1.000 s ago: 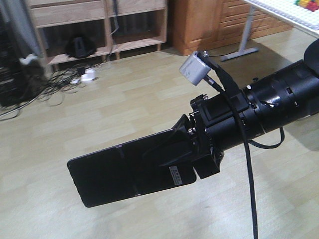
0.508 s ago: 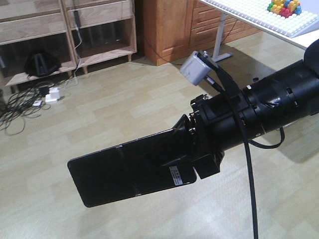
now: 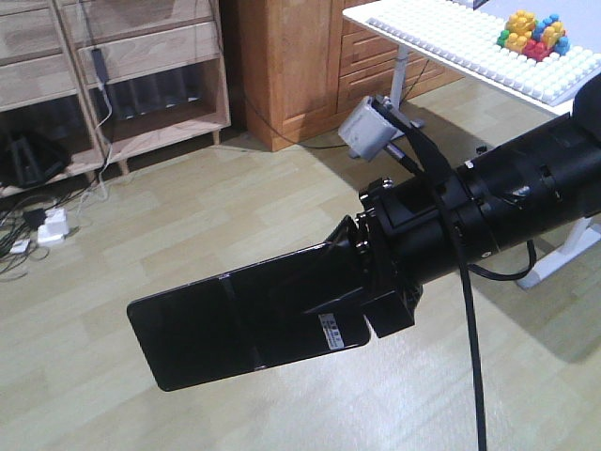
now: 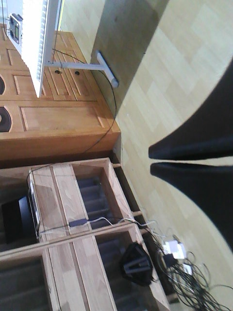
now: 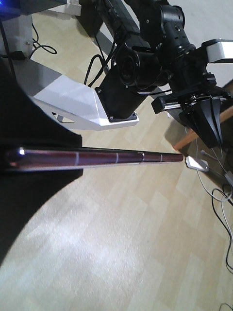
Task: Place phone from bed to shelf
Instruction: 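Carry the phone in the right gripper while driving to the shelf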
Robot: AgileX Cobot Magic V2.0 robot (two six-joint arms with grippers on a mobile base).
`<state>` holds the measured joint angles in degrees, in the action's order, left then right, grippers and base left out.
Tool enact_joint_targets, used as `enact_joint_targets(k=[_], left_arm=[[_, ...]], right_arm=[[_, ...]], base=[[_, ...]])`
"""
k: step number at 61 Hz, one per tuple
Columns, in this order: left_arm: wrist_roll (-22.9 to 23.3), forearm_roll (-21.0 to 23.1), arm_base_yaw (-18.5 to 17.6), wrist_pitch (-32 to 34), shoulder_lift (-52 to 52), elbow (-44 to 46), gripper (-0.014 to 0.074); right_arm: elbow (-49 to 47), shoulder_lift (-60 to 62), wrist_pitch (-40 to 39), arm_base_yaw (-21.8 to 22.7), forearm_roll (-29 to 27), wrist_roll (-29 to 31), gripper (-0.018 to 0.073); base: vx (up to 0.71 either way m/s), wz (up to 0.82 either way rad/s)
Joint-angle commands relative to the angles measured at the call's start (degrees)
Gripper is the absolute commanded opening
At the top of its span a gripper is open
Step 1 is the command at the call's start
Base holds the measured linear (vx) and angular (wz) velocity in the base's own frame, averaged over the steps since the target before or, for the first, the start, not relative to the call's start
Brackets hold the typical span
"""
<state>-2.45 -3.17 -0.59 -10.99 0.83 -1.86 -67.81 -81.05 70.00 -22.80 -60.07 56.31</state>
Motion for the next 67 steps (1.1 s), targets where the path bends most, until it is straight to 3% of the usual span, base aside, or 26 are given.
enact_joint_targets(k=[1, 67], left_arm=[[0.22, 0.26, -0.12, 4.2, 0.62, 1.46, 0.0001], [0.22, 0.26, -0.12, 4.2, 0.62, 1.46, 0.0001]], right_arm=[[-1.4, 2.07, 3.89, -0.04, -4.64, 0.42, -0.0001], [-1.4, 2.07, 3.89, -0.04, -4.64, 0.42, -0.0001]], base=[[0.46, -0.09], [0.46, -0.03]])
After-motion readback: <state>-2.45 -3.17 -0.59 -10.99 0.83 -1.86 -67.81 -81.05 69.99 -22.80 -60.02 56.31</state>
